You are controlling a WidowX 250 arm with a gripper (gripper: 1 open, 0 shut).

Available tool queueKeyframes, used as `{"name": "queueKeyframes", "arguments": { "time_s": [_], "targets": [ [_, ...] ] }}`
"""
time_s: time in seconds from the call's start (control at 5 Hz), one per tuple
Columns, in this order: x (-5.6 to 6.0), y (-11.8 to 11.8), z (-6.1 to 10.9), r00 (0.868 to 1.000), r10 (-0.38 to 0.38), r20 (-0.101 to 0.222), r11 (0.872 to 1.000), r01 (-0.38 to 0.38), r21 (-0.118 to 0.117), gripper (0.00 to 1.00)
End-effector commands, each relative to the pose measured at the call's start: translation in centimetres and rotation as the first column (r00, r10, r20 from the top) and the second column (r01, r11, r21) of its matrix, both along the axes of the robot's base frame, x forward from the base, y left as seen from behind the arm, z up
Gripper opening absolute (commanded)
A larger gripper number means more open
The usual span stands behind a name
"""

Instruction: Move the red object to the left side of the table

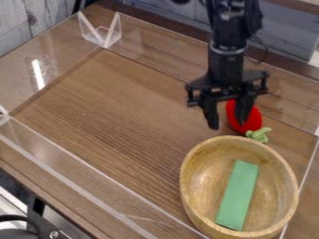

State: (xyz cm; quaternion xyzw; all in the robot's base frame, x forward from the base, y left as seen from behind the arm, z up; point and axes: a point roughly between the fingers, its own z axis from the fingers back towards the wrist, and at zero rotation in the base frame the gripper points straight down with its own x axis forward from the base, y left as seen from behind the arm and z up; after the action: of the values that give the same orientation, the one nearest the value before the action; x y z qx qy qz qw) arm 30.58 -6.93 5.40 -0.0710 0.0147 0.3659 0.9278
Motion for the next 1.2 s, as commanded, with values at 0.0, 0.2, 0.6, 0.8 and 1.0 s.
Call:
{"name": "queueKeyframes", "arguments": {
  "time_s": [0.0, 0.2, 0.6, 0.8, 1.0],
  "targets": [
    [1.4, -1.3, 1.1, 0.998, -0.012, 0.054, 1.000, 0.013, -0.024, 1.00],
    [2.4, -2.1, 1.4, 0.998, 0.001, 0.069, 0.999, 0.002, -0.039, 1.00],
    [3.5, -2.0, 3.3, 0.995, -0.051, 0.082, 0.998, 0.054, -0.042, 1.00],
    [3.5, -3.5, 2.4, 0.995, -0.069, 0.078, 0.997, 0.072, -0.036, 1.00],
    [3.5, -4.9, 1.6, 0.995, -0.062, 0.079, 0.997, 0.065, -0.030, 1.00]
  ]
}}
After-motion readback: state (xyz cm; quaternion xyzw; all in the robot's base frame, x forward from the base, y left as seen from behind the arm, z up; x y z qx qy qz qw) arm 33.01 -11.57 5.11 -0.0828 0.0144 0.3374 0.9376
